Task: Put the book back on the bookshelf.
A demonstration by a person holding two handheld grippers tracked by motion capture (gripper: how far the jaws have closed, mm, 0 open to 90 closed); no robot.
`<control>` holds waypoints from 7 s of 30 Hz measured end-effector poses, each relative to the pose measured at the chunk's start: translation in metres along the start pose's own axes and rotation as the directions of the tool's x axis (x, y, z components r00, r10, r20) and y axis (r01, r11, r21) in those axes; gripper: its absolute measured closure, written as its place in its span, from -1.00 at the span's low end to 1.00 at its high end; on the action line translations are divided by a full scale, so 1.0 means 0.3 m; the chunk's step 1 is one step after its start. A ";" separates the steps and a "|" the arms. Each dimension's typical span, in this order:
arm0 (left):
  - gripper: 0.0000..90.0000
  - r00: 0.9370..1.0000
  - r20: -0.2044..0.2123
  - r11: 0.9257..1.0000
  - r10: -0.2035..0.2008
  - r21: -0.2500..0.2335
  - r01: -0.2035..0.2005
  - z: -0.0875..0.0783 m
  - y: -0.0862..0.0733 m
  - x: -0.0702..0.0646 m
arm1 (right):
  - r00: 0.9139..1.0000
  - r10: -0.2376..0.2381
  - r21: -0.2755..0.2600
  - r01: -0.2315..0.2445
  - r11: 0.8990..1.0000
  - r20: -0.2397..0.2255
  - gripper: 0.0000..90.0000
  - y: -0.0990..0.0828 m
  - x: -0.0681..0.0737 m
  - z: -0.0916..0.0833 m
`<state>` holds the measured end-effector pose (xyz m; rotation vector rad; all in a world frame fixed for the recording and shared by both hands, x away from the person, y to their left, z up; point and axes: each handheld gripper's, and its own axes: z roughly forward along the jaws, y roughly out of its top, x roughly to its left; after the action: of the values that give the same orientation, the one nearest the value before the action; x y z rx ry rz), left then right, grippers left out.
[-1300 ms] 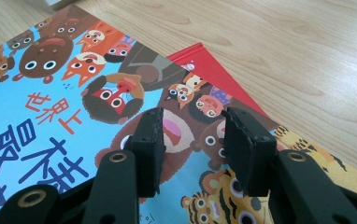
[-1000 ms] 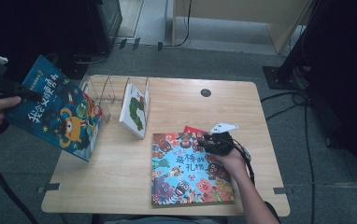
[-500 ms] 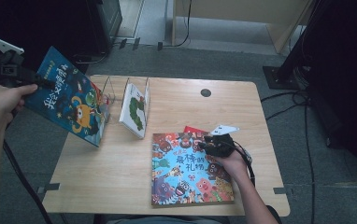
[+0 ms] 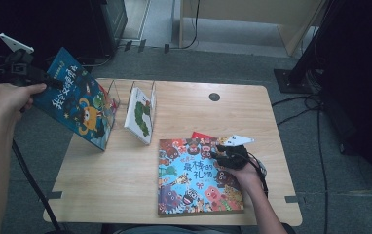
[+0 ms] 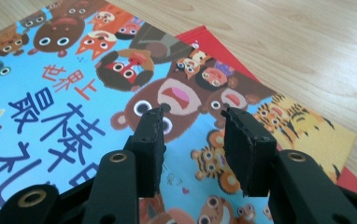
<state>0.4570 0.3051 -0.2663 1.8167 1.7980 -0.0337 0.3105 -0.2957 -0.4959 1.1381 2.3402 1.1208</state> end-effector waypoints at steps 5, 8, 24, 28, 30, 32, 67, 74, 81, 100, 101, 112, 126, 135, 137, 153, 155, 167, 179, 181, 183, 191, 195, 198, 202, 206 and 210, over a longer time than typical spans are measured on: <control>0.68 1.000 0.007 1.000 0.003 -0.013 -0.003 -0.006 0.000 0.017 | 1.000 0.012 -0.005 -0.012 1.000 0.006 0.29 -0.008 -0.003 -0.009; 0.49 1.000 0.005 1.000 0.018 -0.020 -0.018 -0.011 -0.004 0.019 | 1.000 0.016 -0.003 -0.016 1.000 0.004 0.29 -0.008 -0.005 -0.008; 0.14 1.000 0.004 0.999 0.019 -0.043 -0.019 -0.081 -0.111 0.071 | 0.999 0.036 -0.017 -0.036 0.999 -0.013 0.28 0.004 -0.021 -0.001; 0.12 1.000 0.011 0.999 0.025 -0.040 -0.024 -0.084 -0.165 0.077 | 0.999 0.037 -0.032 -0.038 0.999 -0.012 0.28 0.010 -0.028 0.000; 0.11 0.999 0.019 0.999 0.026 -0.040 -0.025 -0.086 -0.193 0.076 | 0.999 0.038 -0.042 -0.038 0.998 -0.011 0.28 0.012 -0.031 0.001; 0.10 0.999 0.021 0.999 0.027 -0.041 -0.026 -0.087 -0.220 0.073 | 0.999 0.039 -0.052 -0.039 0.998 -0.010 0.28 0.014 -0.034 0.002; 0.05 0.978 0.121 0.985 0.172 -0.017 -0.171 0.178 -0.584 -0.130 | 0.996 0.085 -0.054 -0.085 0.995 -0.003 0.28 0.035 -0.086 -0.003; 0.06 0.964 0.139 0.974 0.225 0.002 -0.227 0.264 -0.578 -0.214 | 0.996 0.094 -0.051 -0.094 0.994 0.006 0.29 0.019 -0.092 -0.018; 0.07 0.951 0.174 0.964 0.257 0.016 -0.264 0.353 -0.571 -0.275 | 0.994 0.103 -0.041 -0.102 0.994 0.024 0.30 -0.006 -0.095 -0.035; 0.35 0.913 0.230 0.935 0.336 0.035 -0.353 0.515 -0.594 -0.389 | 0.979 0.159 0.018 -0.162 0.987 0.126 1.00 -0.089 -0.151 -0.081; 0.37 0.913 0.231 0.935 0.337 0.032 -0.353 0.521 -0.600 -0.391 | 0.978 0.153 0.018 -0.157 0.987 0.139 1.00 -0.088 -0.148 -0.077; 0.85 0.895 0.227 0.916 0.385 0.022 -0.400 0.556 -0.678 -0.419 | 0.973 0.165 0.004 -0.168 0.986 0.158 1.00 -0.081 -0.150 -0.065; 0.98 0.889 0.269 0.918 0.370 0.041 -0.394 0.652 -0.767 -0.442 | 0.969 0.183 0.009 -0.187 0.982 0.163 1.00 -0.071 -0.164 -0.050; 0.98 0.888 0.275 0.913 0.368 0.071 -0.401 0.709 -0.833 -0.445 | 0.973 0.171 0.008 -0.175 0.985 0.153 1.00 -0.053 -0.150 -0.026; 0.98 0.888 0.277 0.912 0.367 0.079 -0.402 0.716 -0.840 -0.443 | 0.975 0.168 0.011 -0.171 0.985 0.148 1.00 -0.047 -0.147 -0.019; 1.00 0.894 0.279 0.921 0.350 0.073 -0.383 0.730 -0.876 -0.447 | 0.974 0.178 0.005 -0.180 0.984 0.138 1.00 -0.032 -0.142 0.003; 1.00 0.893 0.277 0.919 0.354 0.072 -0.387 0.729 -0.879 -0.446 | 0.973 0.186 0.008 -0.189 0.982 0.139 1.00 -0.029 -0.143 0.004; 1.00 0.897 0.282 0.926 0.340 0.064 -0.372 0.728 -0.916 -0.469 | 0.967 0.198 0.015 -0.203 0.979 0.160 1.00 0.013 -0.160 0.045; 1.00 0.901 0.273 0.932 0.338 0.038 -0.361 0.728 -0.943 -0.497 | 0.962 0.212 0.035 -0.221 0.975 0.170 1.00 0.060 -0.177 0.086; 1.00 0.901 0.264 0.930 0.345 0.036 -0.367 0.728 -0.948 -0.506 | 0.964 0.203 0.034 -0.211 0.977 0.170 1.00 0.064 -0.181 0.092; 1.00 0.901 0.263 0.931 0.345 0.028 -0.365 0.731 -0.954 -0.514 | 0.966 0.196 0.026 -0.203 0.979 0.171 1.00 0.065 -0.187 0.094; 1.00 0.895 0.277 0.930 0.351 0.014 -0.368 0.754 -0.952 -0.545 | 0.961 0.214 -0.040 -0.210 0.977 0.172 1.00 0.056 -0.210 0.034; 1.00 0.887 0.297 0.925 0.353 0.032 -0.379 0.757 -0.929 -0.546 | 0.965 0.202 -0.042 -0.198 0.979 0.166 1.00 0.040 -0.200 0.019; 1.00 0.889 0.282 0.924 0.360 0.021 -0.381 0.743 -0.900 -0.535 | 0.966 0.209 -0.052 -0.203 0.978 0.154 1.00 0.027 -0.192 0.000; 1.00 0.895 0.263 0.926 0.361 0.010 -0.377 0.721 -0.851 -0.509 | 0.968 0.202 -0.054 -0.196 0.979 0.149 1.00 0.001 -0.177 -0.033; 0.99 0.894 0.262 0.926 0.364 -0.002 -0.377 0.711 -0.811 -0.495 | 0.967 0.210 -0.057 -0.203 0.977 0.145 1.00 -0.030 -0.159 -0.075; 0.99 0.885 0.258 0.916 0.389 -0.005 -0.401 0.705 -0.774 -0.498 | 0.966 0.210 -0.074 -0.201 0.977 0.148 1.00 -0.062 -0.134 -0.126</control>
<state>0.3072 0.0656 -0.4693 2.0772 1.2369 -0.1468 0.3051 -0.3531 -0.4881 1.4189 2.0962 1.1161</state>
